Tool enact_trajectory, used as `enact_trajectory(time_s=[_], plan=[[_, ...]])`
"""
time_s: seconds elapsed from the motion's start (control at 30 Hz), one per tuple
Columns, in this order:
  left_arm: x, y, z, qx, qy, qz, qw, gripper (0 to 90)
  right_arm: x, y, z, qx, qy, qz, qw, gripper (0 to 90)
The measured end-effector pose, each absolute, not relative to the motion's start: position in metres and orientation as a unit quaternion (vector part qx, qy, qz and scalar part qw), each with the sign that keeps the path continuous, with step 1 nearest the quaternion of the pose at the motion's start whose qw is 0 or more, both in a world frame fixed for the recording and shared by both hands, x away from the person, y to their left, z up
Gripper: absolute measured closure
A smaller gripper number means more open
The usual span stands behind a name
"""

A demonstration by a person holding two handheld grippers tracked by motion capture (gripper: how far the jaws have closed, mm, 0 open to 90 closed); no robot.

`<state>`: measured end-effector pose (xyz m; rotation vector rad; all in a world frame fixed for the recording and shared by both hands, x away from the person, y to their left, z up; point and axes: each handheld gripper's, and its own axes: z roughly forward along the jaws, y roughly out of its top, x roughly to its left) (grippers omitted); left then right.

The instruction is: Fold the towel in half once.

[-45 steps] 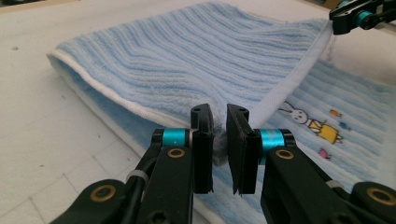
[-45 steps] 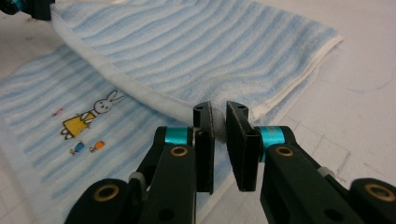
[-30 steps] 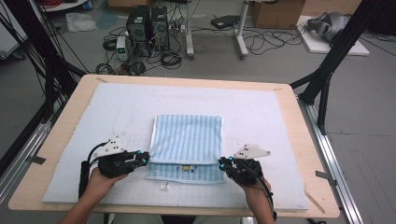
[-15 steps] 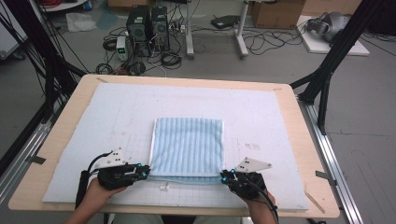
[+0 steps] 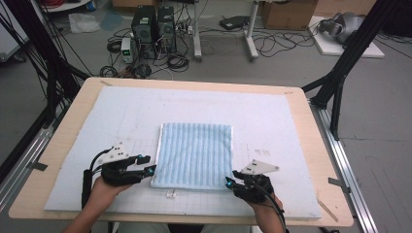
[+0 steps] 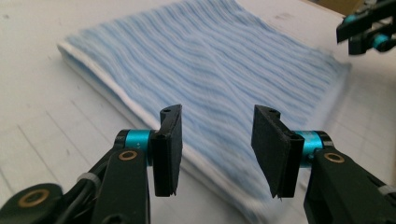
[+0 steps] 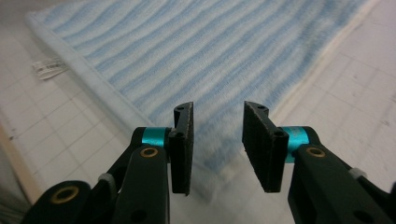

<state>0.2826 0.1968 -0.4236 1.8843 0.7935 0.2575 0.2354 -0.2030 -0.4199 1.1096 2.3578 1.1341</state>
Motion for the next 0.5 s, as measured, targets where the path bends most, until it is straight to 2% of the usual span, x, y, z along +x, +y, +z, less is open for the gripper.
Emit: enact_trajectory(time_s=[0.23,0.3,0.4,0.5], plan=[[0.321,0.169,-0.436,0.799,0.336,0.102,0.489,57.8,0.265,-0.181,-0.433,0.378,0.835,0.378,0.133,66.0],[0.33,0.164,-0.442,0.806,0.343,0.106,0.471,59.1,0.265,-0.176,-0.439,0.365,0.852,0.353,0.126,65.0],[0.336,0.16,-0.449,0.822,0.351,0.114,0.433,60.5,0.259,-0.177,-0.44,0.347,0.861,0.346,0.139,64.5],[0.333,0.16,-0.448,0.828,0.348,0.129,0.42,63.2,0.252,-0.18,-0.439,0.335,0.867,0.339,0.144,63.1]])
